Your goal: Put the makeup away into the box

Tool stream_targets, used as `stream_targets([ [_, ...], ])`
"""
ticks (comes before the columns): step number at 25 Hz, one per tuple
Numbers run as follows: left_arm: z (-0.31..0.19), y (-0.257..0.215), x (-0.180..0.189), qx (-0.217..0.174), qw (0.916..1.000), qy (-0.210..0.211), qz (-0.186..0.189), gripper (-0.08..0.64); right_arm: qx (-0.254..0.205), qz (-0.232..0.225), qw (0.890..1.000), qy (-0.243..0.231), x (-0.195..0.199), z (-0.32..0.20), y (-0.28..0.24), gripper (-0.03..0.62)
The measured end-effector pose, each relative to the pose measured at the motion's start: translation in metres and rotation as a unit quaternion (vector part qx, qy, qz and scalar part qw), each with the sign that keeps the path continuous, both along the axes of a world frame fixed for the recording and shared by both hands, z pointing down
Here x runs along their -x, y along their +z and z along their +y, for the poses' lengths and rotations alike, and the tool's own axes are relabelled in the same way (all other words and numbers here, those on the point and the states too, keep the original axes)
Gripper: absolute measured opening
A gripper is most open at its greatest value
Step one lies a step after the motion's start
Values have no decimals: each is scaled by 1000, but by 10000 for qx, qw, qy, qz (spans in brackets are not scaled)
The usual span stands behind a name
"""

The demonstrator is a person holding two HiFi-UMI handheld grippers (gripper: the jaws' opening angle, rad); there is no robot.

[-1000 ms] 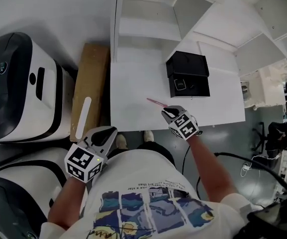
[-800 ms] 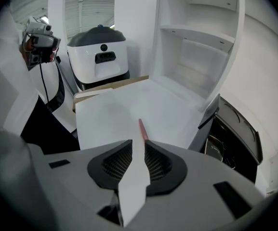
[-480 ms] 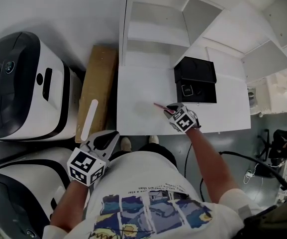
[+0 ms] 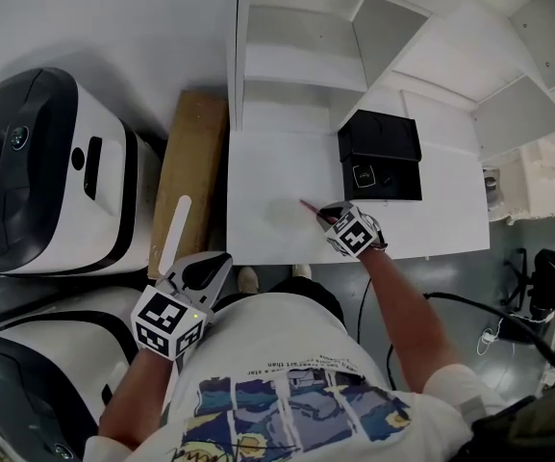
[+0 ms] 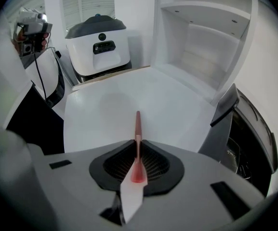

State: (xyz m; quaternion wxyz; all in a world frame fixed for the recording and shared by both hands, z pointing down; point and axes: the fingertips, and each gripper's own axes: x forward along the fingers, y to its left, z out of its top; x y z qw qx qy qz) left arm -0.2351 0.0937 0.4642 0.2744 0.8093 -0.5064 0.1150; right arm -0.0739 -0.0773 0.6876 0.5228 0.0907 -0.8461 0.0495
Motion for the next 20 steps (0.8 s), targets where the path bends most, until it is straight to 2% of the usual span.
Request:
stream_targets([
  [8, -13, -2, -18, -20, 9998, 185, 1, 14, 38, -103, 9998, 168, -5, 4, -16, 64],
  [20, -56, -9, -72, -113, 9978, 651, 112, 14, -1, -579, 9972, 482, -39, -2, -89, 64],
])
